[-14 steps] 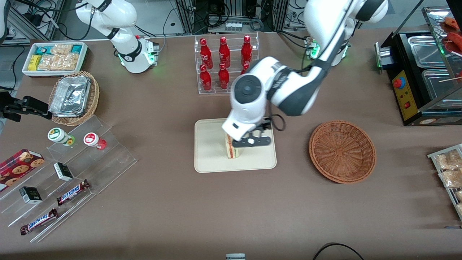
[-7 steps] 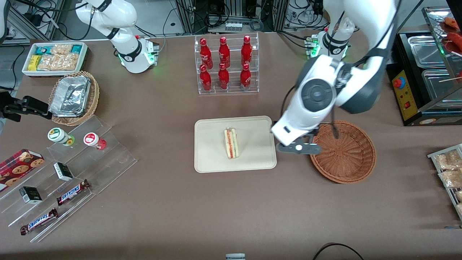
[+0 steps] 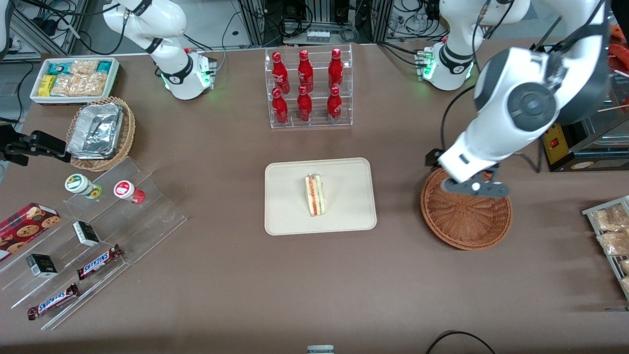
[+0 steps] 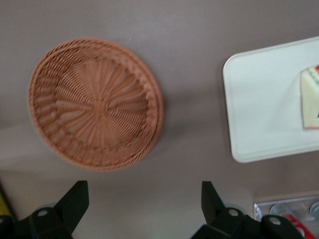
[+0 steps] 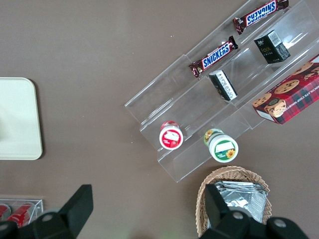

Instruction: Place sandwich from basket to tray

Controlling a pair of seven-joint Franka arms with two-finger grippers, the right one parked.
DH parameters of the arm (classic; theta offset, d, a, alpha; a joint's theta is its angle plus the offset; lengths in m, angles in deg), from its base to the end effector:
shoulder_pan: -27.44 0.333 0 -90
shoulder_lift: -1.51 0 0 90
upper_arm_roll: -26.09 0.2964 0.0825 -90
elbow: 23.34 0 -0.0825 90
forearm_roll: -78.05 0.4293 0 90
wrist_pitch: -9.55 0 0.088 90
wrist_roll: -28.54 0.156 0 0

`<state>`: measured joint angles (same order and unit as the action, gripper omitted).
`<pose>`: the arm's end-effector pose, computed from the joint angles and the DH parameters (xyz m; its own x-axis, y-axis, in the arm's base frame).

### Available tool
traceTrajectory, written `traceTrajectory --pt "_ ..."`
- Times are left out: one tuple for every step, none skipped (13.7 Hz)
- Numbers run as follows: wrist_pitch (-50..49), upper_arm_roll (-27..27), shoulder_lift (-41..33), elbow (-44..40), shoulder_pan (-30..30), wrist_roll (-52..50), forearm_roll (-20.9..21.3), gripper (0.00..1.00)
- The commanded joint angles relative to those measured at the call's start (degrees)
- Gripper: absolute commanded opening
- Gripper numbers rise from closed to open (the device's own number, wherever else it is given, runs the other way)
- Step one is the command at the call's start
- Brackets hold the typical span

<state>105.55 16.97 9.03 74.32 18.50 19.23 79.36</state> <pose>0.5897 -0.1861 0.4162 0.9760 -0.1526 -0.1556 -0.1586 -0.9870 -0.0269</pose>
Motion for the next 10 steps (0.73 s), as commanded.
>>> traceTrajectory --pt "-4.2 -1.1 -4.5 2.5 5.0 2.8 -1.2 1.00" --pt "-5.7 -1.6 -5.7 2.4 6.3 2.9 -1.8 1.00" --pt "-7.0 -1.9 -6.7 2.5 7.6 3.9 -2.0 1.00" --pt "-8.8 -2.3 -7.7 2.4 8.7 5.2 -2.0 1.00" --pt "-10.4 -2.5 -8.7 2.2 10.4 6.2 -2.0 1.00" --pt "-11.7 -2.3 -9.5 1.7 11.1 7.1 -2.0 1.00" --pt "-12.8 -2.0 -10.2 1.2 11.2 7.2 -1.8 1.00" --pt "-13.3 -1.1 -10.6 1.1 11.3 7.2 -1.8 1.00" --pt "-13.9 0.3 -10.9 0.9 11.2 7.2 -1.8 1.00" --pt "-14.3 1.0 -11.2 0.0 11.2 7.2 -1.9 1.00"
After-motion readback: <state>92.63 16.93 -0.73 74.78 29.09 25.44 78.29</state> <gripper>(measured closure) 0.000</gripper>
